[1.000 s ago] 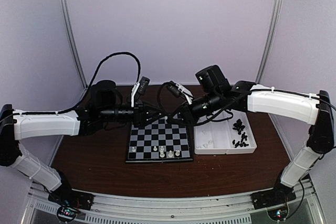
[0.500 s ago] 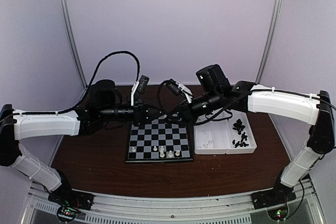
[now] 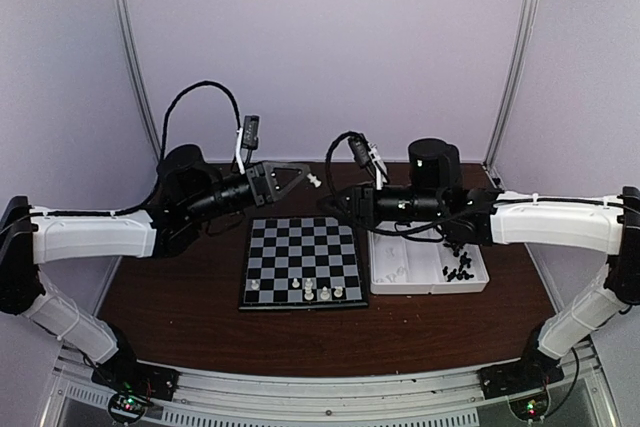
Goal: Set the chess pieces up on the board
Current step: Place the chess piece on the chessboard.
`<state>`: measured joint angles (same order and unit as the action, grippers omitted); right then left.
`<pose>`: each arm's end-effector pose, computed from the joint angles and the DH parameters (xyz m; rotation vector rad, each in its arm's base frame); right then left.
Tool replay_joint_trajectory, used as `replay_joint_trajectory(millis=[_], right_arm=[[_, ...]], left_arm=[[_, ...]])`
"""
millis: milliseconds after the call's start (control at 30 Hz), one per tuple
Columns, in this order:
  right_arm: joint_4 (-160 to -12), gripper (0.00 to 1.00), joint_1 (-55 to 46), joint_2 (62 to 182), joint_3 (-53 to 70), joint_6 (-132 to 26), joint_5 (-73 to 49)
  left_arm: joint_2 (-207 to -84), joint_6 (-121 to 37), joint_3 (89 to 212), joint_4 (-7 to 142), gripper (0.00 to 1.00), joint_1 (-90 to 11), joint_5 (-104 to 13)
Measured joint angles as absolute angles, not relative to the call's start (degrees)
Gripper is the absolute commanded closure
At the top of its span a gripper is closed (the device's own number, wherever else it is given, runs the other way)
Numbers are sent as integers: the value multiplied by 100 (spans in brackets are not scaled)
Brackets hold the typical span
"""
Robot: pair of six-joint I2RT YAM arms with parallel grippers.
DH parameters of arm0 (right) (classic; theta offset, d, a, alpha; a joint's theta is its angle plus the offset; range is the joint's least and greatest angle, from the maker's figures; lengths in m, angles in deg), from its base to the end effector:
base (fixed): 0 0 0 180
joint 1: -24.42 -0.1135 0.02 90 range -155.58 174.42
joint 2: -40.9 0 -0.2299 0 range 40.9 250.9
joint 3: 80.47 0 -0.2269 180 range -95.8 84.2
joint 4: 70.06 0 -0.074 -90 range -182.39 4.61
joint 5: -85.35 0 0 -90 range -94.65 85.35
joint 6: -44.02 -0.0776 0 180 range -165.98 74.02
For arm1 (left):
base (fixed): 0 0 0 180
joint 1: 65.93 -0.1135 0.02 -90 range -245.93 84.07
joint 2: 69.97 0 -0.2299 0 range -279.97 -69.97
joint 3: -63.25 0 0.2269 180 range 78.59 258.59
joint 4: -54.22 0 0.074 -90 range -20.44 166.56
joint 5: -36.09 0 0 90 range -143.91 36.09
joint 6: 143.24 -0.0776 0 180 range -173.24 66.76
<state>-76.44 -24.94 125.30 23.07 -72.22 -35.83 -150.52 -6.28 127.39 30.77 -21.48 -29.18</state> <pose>0.2029 0.2981 0.2762 -0.8184 1.8566 1.3813 0.2223 -0.2636 0.2939 0.3683 1.6380 -1.5687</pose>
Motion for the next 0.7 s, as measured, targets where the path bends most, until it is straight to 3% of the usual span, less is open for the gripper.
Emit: replay_joint_trajectory(millis=[267, 700], right_arm=[[-5852, 51, -2674, 12425, 2727, -7950, -2750], [-4296, 47, -2704, 12502, 2797, -8641, -2086]], left_arm=[[-15634, 285, 12787, 1698, 92, -2177, -3217], [-16132, 1127, 13084, 502, 91, -2207, -3267]])
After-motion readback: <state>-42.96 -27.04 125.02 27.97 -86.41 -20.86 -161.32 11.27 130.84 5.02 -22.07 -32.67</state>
